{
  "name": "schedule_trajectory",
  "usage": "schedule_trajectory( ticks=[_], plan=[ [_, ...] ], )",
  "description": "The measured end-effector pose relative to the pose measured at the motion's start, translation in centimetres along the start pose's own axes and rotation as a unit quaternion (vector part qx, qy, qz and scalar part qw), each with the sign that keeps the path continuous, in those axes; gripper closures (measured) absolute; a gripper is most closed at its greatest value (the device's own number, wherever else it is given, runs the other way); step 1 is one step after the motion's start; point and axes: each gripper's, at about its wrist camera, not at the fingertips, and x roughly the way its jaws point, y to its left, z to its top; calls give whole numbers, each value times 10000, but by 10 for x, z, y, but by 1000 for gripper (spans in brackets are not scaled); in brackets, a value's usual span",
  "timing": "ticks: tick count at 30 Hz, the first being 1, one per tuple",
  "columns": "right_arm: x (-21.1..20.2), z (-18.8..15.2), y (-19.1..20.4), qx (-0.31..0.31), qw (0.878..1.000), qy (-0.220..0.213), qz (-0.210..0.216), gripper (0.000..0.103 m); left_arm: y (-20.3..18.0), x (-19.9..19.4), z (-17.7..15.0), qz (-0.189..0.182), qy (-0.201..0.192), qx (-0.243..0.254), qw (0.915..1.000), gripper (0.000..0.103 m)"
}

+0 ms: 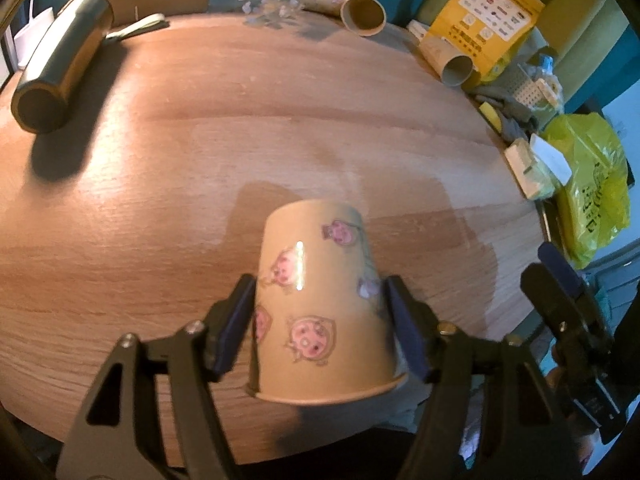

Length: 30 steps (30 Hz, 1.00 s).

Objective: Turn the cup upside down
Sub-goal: 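Carry the cup with the left gripper toward the right gripper, then grasp the cup with the right gripper while the left gripper releases it, then rotate the held cup with the right gripper so its opening faces up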

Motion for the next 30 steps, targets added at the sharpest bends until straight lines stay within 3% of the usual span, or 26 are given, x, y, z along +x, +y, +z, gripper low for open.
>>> schedule_trajectory(
  ticks=[7, 11, 16, 21, 25, 30],
  plan=[
    [-2, 4, 5, -103, 9999, -34, -49, 9, 1, -22, 3, 39, -282, 120, 9995, 18],
    [7, 10, 17, -220, 9993, 175, 230, 9, 14, -45, -4, 96, -564, 138, 9983, 18],
    [41, 23, 41, -263, 9917, 959, 812, 9, 47, -60, -17, 234, -852, -89, 9961, 18],
    [81, 39, 60, -451, 9803, 1787, 707, 10, 81, -61, -24, 305, -972, -300, 9943, 18],
    [104, 50, 74, -733, 9688, 2304, 550, 11, 105, -57, -24, 146, -917, -515, 9944, 18],
    [130, 50, 84, -1029, 9472, 3008, 422, 36, 120, -50, -24, -16, -867, -704, 9937, 18]
  ],
)
